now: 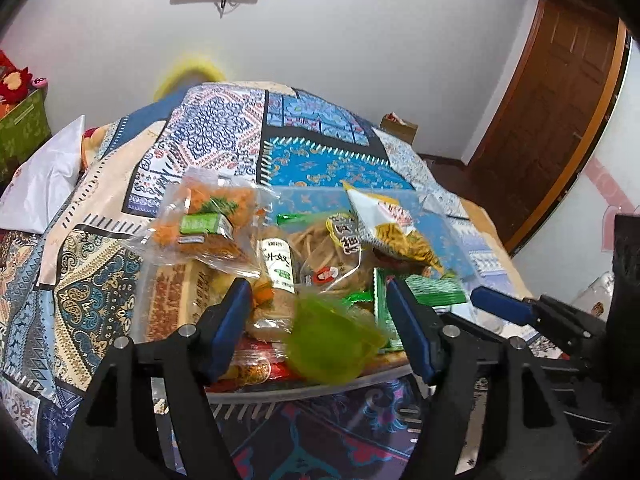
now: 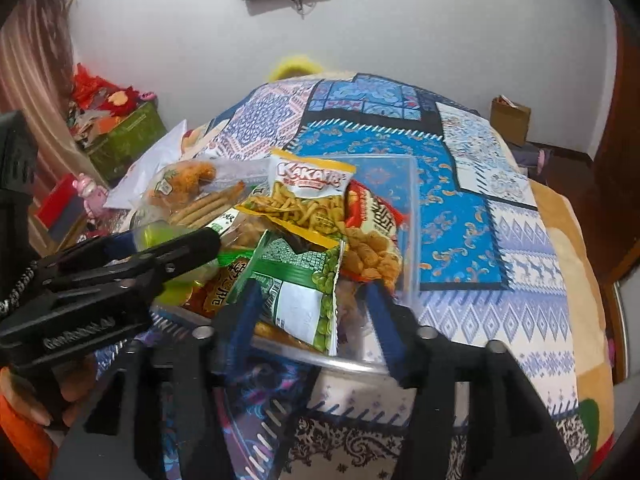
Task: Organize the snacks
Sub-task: 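Lower the jelly cup and green packet into the clear box and release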
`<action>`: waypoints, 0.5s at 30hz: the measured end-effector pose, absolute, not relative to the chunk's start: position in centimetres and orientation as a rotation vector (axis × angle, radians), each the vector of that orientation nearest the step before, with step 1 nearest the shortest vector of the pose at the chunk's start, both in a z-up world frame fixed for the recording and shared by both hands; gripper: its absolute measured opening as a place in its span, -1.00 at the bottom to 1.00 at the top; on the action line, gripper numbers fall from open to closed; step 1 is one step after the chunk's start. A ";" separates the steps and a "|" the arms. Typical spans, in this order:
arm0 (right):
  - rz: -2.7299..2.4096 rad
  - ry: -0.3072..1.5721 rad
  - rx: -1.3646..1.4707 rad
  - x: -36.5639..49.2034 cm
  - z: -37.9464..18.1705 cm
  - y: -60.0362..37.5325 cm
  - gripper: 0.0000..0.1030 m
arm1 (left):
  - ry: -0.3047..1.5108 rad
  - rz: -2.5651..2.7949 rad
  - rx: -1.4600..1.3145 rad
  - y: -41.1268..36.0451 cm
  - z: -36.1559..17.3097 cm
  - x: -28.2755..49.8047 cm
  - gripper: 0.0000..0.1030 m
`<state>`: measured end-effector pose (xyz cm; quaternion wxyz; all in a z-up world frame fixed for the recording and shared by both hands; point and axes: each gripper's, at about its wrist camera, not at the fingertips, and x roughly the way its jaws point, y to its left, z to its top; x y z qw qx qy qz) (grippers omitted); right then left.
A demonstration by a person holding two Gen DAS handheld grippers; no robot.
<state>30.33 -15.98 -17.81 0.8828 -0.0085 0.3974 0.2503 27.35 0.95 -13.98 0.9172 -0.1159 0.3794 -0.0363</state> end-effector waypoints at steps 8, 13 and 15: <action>0.534 0.747 -0.004 27.8 -14.0 -17.2 0.03 | 0.676 -0.078 -0.252 2.0 -9.0 23.4 0.35; 0.554 0.640 0.013 25.0 -9.8 -17.9 0.03 | 0.556 -0.071 -0.221 1.9 -4.5 19.2 0.35; 0.562 0.592 0.015 23.7 -8.1 -18.1 0.03 | 0.495 -0.055 -0.193 1.9 -2.6 17.1 0.35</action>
